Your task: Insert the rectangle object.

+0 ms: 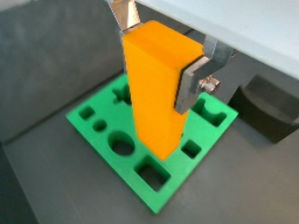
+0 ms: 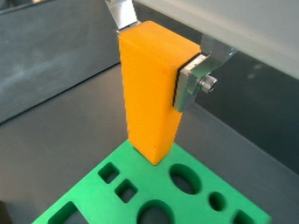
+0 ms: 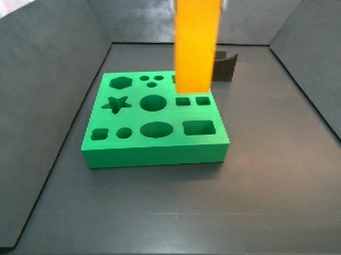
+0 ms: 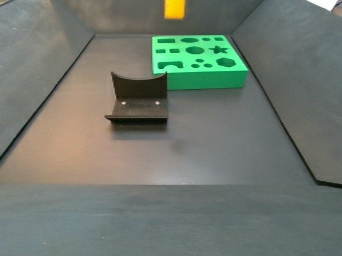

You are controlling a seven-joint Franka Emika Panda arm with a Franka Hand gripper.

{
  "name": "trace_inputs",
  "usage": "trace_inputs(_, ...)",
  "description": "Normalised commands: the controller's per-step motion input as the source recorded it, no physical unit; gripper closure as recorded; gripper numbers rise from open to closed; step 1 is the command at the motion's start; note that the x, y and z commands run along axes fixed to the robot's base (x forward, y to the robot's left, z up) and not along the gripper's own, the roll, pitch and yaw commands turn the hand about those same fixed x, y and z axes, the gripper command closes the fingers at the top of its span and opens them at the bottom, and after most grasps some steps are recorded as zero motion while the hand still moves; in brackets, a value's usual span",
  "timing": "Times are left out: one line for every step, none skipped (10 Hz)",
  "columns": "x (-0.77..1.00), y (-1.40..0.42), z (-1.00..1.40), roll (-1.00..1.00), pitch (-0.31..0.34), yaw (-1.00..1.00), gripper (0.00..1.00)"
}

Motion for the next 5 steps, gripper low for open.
trace_inputs(0.50,-0.29,-0.82,0.23,0.000,0.21,1.00)
trace_inputs(0.40,-0.31,-0.96,0.15,0.000,0.12,1.00)
trace_inputs(0.37,-0.23,-0.72,0.14,0.000,0.03,1.00)
trace_inputs(0.29,-0.12,-0.44,0.14,0.000,-0.08,1.00)
trace_inputs(0.19,-0.03,-0.36,0.10,0.026,-0.13,1.00)
